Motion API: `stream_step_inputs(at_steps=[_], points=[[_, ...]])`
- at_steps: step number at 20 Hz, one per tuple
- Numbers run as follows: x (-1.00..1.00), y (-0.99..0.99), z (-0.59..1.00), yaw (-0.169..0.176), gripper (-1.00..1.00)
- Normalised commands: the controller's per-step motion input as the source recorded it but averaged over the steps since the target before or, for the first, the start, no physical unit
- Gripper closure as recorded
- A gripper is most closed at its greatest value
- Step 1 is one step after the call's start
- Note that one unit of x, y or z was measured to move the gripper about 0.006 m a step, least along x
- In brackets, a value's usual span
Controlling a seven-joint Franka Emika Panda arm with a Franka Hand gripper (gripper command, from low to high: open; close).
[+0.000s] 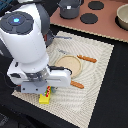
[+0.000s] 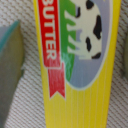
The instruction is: Interact with the objects in diverse but meaningful ways.
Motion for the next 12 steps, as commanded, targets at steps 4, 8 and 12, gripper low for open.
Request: stream_step_inputs(at_steps=[4,8,12], points=[[0.15,0.00,1.00,-0.104,-1.00],[0.00,0.00,1.00,-0.106,-1.00],[-0.19,0.00,0.87,-0.101,-1.00]])
